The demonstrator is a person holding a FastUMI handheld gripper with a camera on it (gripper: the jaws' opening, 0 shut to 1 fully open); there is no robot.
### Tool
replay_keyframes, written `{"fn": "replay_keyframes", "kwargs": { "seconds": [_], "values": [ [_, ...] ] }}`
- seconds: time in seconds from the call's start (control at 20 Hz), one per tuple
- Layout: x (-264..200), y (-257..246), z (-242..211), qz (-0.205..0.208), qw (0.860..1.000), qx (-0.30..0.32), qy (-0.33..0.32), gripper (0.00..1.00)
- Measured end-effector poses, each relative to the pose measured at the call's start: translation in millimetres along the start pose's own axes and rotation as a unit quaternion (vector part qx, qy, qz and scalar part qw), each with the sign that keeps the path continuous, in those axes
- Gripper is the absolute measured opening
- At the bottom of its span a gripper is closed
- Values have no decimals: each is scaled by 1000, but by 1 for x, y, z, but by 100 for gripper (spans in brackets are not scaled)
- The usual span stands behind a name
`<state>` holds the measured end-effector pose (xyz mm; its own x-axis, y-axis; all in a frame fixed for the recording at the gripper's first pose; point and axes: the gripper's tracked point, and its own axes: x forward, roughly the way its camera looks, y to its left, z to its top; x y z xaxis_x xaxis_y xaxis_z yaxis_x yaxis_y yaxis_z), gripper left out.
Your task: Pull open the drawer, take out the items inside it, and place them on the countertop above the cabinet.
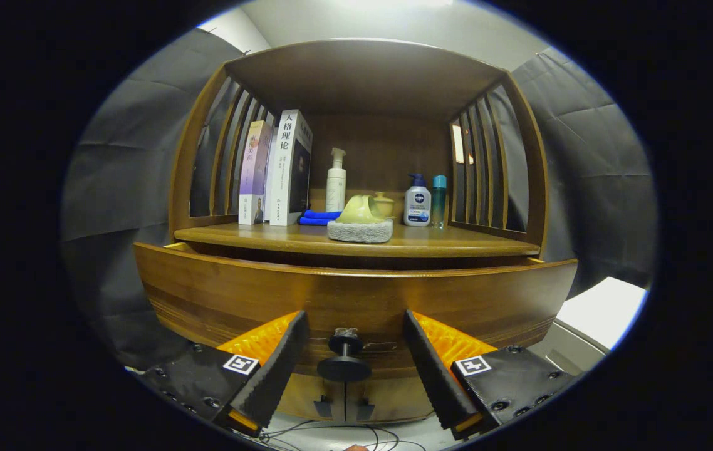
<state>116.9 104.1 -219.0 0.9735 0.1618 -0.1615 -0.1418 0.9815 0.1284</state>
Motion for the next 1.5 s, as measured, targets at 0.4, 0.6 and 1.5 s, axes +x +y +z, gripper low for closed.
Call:
{"fn": "replay_keyframes", "kwargs": {
  "seconds": [0.4, 0.6, 1.5],
  "values": [
    [42, 0, 4, 2, 1000, -2, -5, 98],
    [58, -3, 7, -3, 1000, -2, -5, 98],
    [-46, -7, 91, 8, 999, -5, -48, 97]
  ]
}}
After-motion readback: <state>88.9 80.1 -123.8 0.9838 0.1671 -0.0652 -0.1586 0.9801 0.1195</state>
